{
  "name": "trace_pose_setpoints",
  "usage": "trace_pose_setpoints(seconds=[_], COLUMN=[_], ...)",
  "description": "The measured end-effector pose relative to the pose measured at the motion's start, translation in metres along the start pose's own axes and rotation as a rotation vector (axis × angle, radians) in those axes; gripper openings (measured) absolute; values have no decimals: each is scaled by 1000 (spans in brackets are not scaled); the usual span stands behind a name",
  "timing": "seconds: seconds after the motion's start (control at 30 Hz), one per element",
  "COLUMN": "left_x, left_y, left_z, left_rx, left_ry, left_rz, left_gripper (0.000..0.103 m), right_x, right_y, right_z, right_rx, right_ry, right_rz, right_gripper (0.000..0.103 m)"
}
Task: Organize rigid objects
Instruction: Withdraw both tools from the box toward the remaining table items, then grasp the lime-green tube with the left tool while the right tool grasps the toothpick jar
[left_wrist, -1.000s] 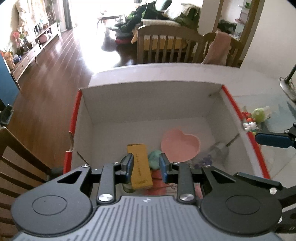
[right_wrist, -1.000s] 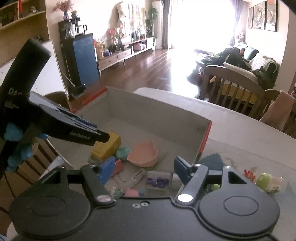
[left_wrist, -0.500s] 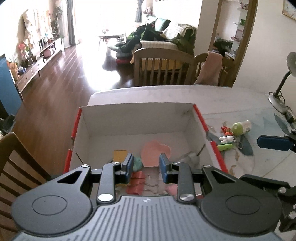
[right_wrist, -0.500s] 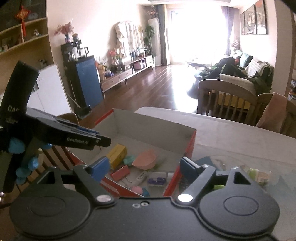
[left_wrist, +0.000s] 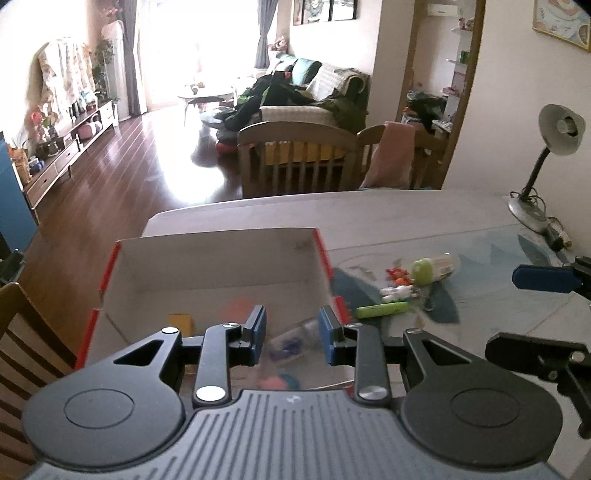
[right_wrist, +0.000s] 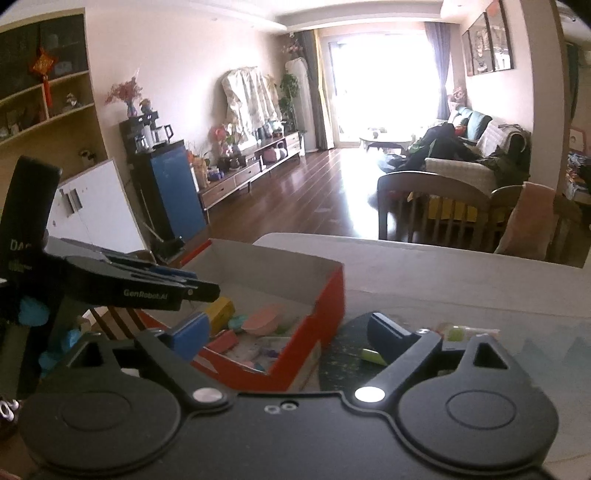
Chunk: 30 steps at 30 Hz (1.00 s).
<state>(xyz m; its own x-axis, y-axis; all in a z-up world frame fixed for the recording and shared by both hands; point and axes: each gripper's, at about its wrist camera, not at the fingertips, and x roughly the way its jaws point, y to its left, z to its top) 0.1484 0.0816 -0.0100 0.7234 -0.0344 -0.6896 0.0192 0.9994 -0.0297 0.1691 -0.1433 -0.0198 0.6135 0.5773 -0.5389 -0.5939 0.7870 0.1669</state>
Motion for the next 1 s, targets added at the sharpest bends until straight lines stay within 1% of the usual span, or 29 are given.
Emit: trace_pose_setpoints(seconds=[0.03,0.07,0.1,0.13,0.17,0.2,0.37,0.4,0.47,0.53,0.63,0.73,0.87,0.93,1.0], left_x=[1,1,1,2,2,2,14,16,22,28,40,55,80,93,106], left_y=[-6,-10,-16,-21,-28,-34,-63,-68,-78,-88,-103,-117,-132,-138,-142], left_z=[0,-1,-1,-1,-1,-1,0,-1,-1,-2,-2,-3,-6,-9,-12], left_rx=[1,-1,-7,-9,-7,-2,9,13,13,8,-3,-2,-30,-50,-69], left_ry=[1,1,-6,-17,-33,-41,-32,-33,-40,-51,-46,-36,-21,-13,-14], left_rz=[-10,-21,-35,-40,-41,-43,-70,-76,-80,-87,-99,-84,-76,-59,-37], left_gripper=[33,43,51,63,65,65,66,69,82,83,83,86,87,87,97], right_x=[-4,-8,-10,-13,-16,-18,-28,-29,-30,-30,-27,-20,-3,6,16], right_y=[-6,-12,-17,-23,-30,-36,-67,-72,-87,-100,-123,-142,-164,-174,-182], right_z=[-1,-2,-3,-4,-5,-6,-13,-14,-15,-16,-16,-17,-18,-21,-22], right_rx=[5,8,11,15,18,19,27,26,29,34,41,46,42,42,45], right_ry=[-4,-8,-10,-11,-14,-16,-13,-12,-8,-5,1,14,42,60,75], right_rz=[-3,-6,-9,-13,-21,-28,-56,-61,-78,-94,-118,-130,-137,-138,-138], right_gripper=[96,96,96,97,97,97,97,97,97,97,97,97,97,97,97])
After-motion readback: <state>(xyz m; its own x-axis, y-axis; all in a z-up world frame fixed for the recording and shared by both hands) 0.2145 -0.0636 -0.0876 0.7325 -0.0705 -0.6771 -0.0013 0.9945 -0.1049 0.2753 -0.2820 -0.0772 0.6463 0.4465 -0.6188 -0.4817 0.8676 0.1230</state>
